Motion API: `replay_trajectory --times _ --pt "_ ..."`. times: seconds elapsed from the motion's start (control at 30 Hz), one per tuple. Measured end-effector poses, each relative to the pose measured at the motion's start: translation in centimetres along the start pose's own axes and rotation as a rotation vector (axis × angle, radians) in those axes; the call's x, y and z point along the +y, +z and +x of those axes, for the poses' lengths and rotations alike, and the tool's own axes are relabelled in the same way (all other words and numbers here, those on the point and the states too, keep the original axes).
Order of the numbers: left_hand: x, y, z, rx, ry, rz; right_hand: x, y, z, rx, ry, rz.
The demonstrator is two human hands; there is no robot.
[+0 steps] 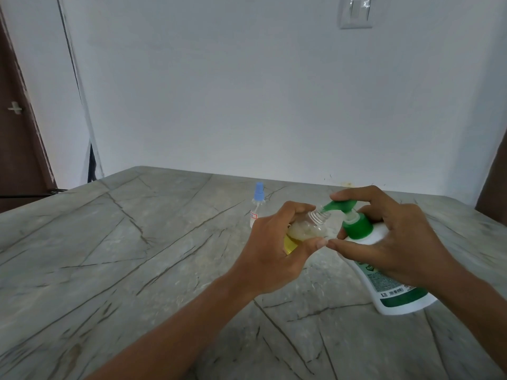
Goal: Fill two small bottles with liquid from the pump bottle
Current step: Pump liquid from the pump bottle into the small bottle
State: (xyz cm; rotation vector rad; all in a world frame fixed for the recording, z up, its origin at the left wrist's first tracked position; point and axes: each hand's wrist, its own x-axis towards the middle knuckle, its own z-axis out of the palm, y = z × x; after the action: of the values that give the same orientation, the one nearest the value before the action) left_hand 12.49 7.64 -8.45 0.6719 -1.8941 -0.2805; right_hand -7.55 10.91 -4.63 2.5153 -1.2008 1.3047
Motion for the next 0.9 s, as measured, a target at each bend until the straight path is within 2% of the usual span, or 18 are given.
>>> replay_trajectory --times 0.3,0.63,0.9 --pt "-0.01 0.09 -0.22 -0.030 0.003 0.004 0.18 0.05 0.06 0.005 0.014 0.025" --pt "-0.35 -0.21 0.11 -0.017 0.006 0.019 0.10 0.08 0.00 -0.026 0.009 -0.008" --pt "-0.36 -0.29 0.19 0.019 0.013 -0.001 -0.06 -0.05 0.14 -0.018 0.016 0.057"
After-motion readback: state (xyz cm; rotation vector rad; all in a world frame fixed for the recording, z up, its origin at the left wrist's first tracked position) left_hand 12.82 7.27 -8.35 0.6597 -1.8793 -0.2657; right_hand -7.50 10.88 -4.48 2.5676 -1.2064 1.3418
